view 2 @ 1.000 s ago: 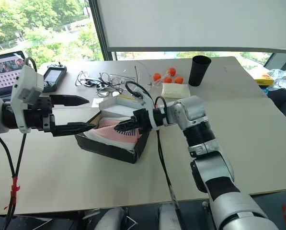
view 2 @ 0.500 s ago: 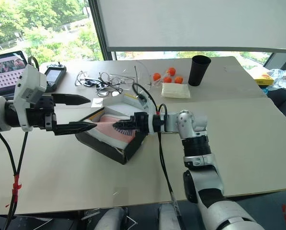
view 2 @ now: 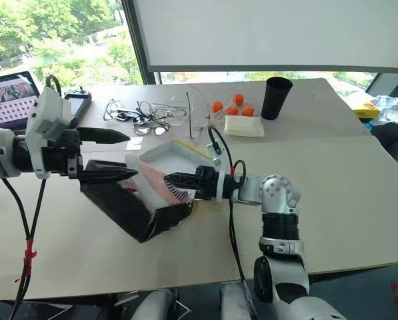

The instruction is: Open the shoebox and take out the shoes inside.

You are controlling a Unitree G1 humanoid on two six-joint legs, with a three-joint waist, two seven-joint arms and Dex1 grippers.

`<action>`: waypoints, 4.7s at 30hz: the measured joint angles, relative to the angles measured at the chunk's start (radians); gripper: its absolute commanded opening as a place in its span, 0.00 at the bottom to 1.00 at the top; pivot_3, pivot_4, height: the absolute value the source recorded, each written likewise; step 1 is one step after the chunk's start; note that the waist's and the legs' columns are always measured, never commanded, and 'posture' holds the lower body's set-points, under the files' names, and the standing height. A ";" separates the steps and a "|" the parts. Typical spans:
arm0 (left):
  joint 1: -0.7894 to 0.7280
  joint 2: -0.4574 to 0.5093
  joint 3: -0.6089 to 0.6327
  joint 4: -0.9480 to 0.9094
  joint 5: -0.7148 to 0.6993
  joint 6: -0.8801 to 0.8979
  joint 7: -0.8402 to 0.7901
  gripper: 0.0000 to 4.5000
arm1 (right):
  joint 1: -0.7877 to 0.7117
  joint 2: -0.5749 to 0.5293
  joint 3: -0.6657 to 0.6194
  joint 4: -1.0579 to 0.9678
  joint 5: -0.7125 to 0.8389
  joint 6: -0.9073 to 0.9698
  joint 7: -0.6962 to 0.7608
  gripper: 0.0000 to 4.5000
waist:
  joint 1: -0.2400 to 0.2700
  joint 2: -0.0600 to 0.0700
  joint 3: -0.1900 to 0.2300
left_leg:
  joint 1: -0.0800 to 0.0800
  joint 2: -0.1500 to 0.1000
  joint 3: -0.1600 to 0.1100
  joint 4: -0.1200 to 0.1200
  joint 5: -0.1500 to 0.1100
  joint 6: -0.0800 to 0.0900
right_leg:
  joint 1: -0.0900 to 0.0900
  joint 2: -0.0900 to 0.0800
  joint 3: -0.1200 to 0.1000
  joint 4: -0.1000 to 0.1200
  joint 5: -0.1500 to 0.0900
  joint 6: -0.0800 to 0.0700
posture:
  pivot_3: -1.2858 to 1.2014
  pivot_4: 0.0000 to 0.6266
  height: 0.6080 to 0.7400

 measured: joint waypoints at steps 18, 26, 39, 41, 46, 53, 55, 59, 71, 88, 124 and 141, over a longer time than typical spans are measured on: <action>0.065 0.072 -0.063 0.039 0.136 -0.004 -0.022 1.00 | 0.014 -0.047 0.244 -0.124 -0.008 0.018 -0.008 0.00 | -0.005 0.000 0.000 | 0.000 0.000 0.001 0.000 -0.001 0.000 | -0.001 0.000 0.001 0.000 0.000 -0.001 | 0.52 0.24 1.00; 0.193 0.180 -0.034 0.016 0.170 -0.011 -0.075 1.00 | -0.044 -0.050 0.330 -0.040 -0.102 -0.009 -0.062 0.00 | -0.009 -0.002 -0.001 | 0.003 0.001 0.002 0.000 -0.001 0.000 | 0.001 0.000 0.002 0.000 -0.002 0.002 | 0.52 0.24 1.00; 0.470 0.273 0.111 -0.118 0.164 0.024 -0.157 1.00 | -0.129 0.027 0.208 0.158 -0.145 -0.037 -0.127 0.00 | -0.007 -0.002 -0.001 | 0.011 0.021 0.006 -0.004 -0.001 0.000 | 0.002 0.021 0.006 0.001 -0.002 -0.009 | 0.52 0.24 1.00; 0.494 0.274 0.112 -0.134 0.161 0.028 -0.158 1.00 | -0.154 0.061 0.134 0.187 -0.128 -0.029 -0.163 0.00 | -0.007 -0.002 -0.001 | 0.009 0.025 0.006 -0.003 -0.001 0.000 | 0.000 0.025 0.006 0.000 0.000 -0.012 | 0.52 0.24 1.00; 0.514 0.274 0.111 -0.160 0.159 0.031 -0.154 1.00 | -0.248 0.100 -0.103 0.265 -0.042 -0.018 -0.238 0.00 | -0.006 -0.001 0.000 | 0.002 0.028 0.006 -0.004 -0.001 0.000 | -0.008 0.028 0.005 0.000 0.001 -0.016 | 0.52 0.24 1.00; 0.474 0.257 0.070 -0.147 0.169 0.013 -0.128 1.00 | -0.369 0.120 -0.368 0.314 0.153 0.014 -0.348 0.00 | -0.007 -0.002 0.000 | -0.004 0.028 0.008 -0.010 -0.001 0.000 | -0.014 0.028 0.005 -0.001 0.005 -0.022 | 0.52 0.24 1.00; 0.445 0.251 0.058 -0.132 0.172 0.004 -0.122 1.00 | -0.375 0.123 -0.388 0.315 0.181 0.018 -0.378 0.00 | -0.010 -0.002 0.000 | -0.005 0.028 0.008 -0.011 -0.001 0.000 | -0.016 0.028 0.005 -0.001 0.005 -0.022 | 0.52 0.24 1.00; 0.379 0.225 0.036 -0.111 0.168 0.001 -0.107 1.00 | -0.375 0.089 -0.402 0.312 0.229 0.033 -0.413 0.00 | -0.009 -0.002 0.000 | -0.006 0.028 0.008 -0.010 -0.001 0.000 | -0.016 0.028 0.005 -0.001 0.005 -0.022 | 0.52 0.24 1.00; 0.100 0.066 0.227 -0.040 -0.151 0.118 0.000 1.00 | -0.202 -0.668 0.120 0.233 -0.163 -0.216 -0.007 0.00 | 0.011 -0.002 0.003 | -0.008 0.027 0.011 -0.007 -0.002 0.002 | -0.014 0.027 0.006 -0.008 0.002 -0.017 | 0.52 0.24 1.00; 0.229 0.122 0.238 0.063 -0.033 0.065 0.006 1.00 | -0.201 -0.762 0.318 0.147 -0.375 -0.365 0.285 0.96 | -0.005 -0.003 0.005 | -0.003 0.031 0.021 -0.007 -0.002 0.002 | -0.016 0.032 0.018 -0.002 0.002 -0.017 | 0.52 0.24 1.00; 0.571 0.095 0.678 -0.019 -0.023 0.070 -0.104 1.00 | -0.410 -0.226 0.679 0.228 -0.627 -0.618 0.466 0.96 | -0.010 -0.006 0.004 | 0.001 0.034 0.025 -0.003 -0.009 -0.007 | -0.018 0.034 0.021 0.004 0.006 -0.024 | 0.52 0.24 1.00; 0.541 0.095 0.661 -0.026 -0.041 0.068 -0.058 1.00 | -0.384 -0.074 0.711 0.256 -0.693 -0.618 0.384 0.96 | -0.010 -0.008 0.002 | 0.001 0.035 0.025 -0.002 -0.009 -0.008 | -0.018 0.034 0.021 0.005 0.006 -0.024 | 0.52 0.24 1.00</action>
